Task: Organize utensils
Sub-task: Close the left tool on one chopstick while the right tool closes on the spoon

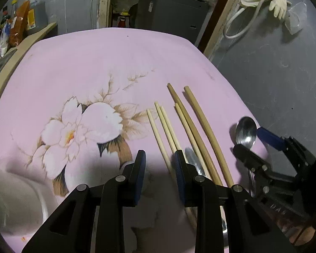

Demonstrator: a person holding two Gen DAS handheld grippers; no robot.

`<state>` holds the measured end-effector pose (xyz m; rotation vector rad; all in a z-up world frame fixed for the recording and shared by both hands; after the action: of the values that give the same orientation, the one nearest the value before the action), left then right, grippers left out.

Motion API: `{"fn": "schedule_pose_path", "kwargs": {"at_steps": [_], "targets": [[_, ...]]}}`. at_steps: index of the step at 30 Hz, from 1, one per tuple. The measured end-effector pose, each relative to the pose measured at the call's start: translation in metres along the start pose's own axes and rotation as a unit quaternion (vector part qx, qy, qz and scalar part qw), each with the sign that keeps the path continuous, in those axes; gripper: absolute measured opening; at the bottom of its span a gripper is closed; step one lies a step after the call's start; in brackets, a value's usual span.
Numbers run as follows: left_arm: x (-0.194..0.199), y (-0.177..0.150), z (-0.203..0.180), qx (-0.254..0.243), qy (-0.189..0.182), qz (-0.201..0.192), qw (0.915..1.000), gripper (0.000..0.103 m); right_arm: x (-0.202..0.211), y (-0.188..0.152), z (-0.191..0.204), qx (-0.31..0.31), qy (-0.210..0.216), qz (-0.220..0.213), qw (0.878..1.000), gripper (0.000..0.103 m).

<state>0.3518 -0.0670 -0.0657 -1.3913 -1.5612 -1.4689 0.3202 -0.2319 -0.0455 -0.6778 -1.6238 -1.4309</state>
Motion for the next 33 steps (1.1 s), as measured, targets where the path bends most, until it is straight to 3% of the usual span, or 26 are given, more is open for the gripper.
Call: {"fn": "schedule_pose_path", "kwargs": {"at_steps": [6,8,10,17,22,28,33], "targets": [[-0.002,0.008,0.000,-0.007,-0.009,0.005,0.9999,0.024,-0.004,0.004,0.002,0.006,-0.007,0.004,1.000,0.067],[-0.002,0.006,-0.004,-0.009,-0.008,0.006,0.9999,0.019,-0.005,0.005,0.003,0.007,-0.010,0.005,1.000,0.067],[-0.003,0.007,-0.005,-0.010,-0.012,0.011,0.9998,0.005,-0.006,0.005,0.005,0.011,-0.016,0.004,1.000,0.065],[-0.001,0.000,-0.008,0.011,-0.016,0.015,0.9997,0.003,-0.008,0.008,0.006,0.004,-0.026,0.002,1.000,0.038],[0.011,-0.018,-0.008,0.015,-0.017,0.007,0.9997,0.002,-0.009,0.008,0.012,0.019,-0.036,0.002,0.999,0.037],[0.047,-0.043,-0.009,0.012,-0.014,-0.047,0.9987,0.002,0.008,0.001,0.021,0.043,-0.034,-0.041,0.998,0.035],[0.086,-0.065,-0.010,0.005,-0.022,-0.147,0.9889,0.002,0.037,-0.011,0.037,0.074,-0.066,-0.125,0.987,0.035]]}}
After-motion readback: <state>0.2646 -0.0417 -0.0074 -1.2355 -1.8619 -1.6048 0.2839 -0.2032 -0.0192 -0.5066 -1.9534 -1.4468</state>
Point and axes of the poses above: each gripper's, at about its wrist camera, not at the fingertips, and x roughly against the way its jaws point, z to its left, y to its top, the point moved 2 cm from there along -x, roughly the way its jaws point, and after that the axes turned 11 degrees about z, right-handed, at the moved point
